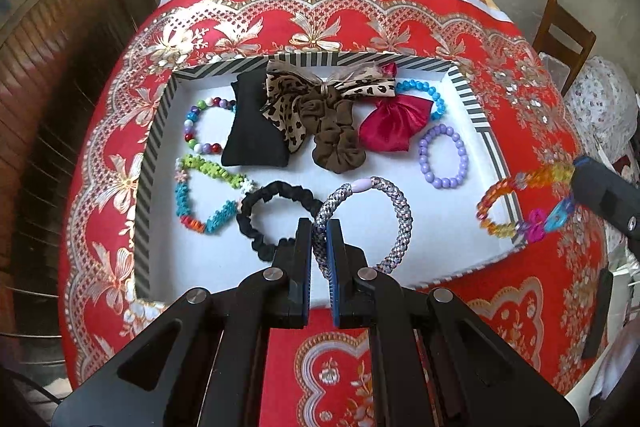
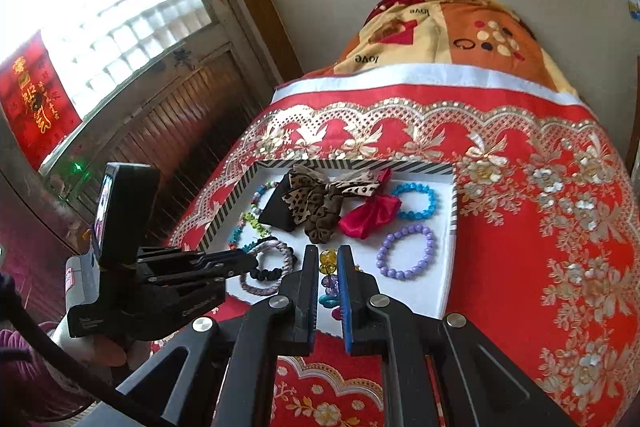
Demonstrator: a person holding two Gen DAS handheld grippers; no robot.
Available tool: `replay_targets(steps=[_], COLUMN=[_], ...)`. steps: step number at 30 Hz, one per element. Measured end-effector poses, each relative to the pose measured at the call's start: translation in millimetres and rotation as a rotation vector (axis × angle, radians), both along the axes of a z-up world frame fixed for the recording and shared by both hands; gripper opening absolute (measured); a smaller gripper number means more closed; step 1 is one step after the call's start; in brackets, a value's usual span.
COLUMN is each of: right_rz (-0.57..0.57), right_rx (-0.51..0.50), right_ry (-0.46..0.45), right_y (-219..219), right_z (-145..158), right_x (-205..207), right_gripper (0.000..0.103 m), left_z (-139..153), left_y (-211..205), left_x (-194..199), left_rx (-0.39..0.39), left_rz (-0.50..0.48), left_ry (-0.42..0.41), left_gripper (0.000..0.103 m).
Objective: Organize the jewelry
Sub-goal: 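Carry the amber bracelet in the right tool while the left carries the silver hair tie into the tray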
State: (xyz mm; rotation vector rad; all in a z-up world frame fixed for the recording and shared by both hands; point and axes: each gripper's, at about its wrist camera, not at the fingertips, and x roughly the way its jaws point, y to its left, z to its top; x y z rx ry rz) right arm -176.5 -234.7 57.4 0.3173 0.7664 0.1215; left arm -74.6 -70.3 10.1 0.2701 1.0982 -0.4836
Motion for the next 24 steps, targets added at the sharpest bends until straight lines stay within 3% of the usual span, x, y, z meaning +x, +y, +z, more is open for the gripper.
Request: replay_targets(steps=[8,16,24], right_rz=[0.013,-0.096,-0.118], right_rx=[0.037,0.076,0.045], right_ry=[0.073,0.224,0.292], right_y=[4,-37,-42], right_z=[-33,-88,-110], right_x=[24,38,41], right_gripper=[0.008,0.008,0.008], left_z=[-15,-35,-52], left_y=[-9,-28,-46], left_x=[21,37,40], left_rx=[0.014,0.033,0.058], left_rz=[-0.010,-0.041,-0.079], left_ry=[0.034,0.077,0.112], left_gripper=[0.006,0.006,0.006])
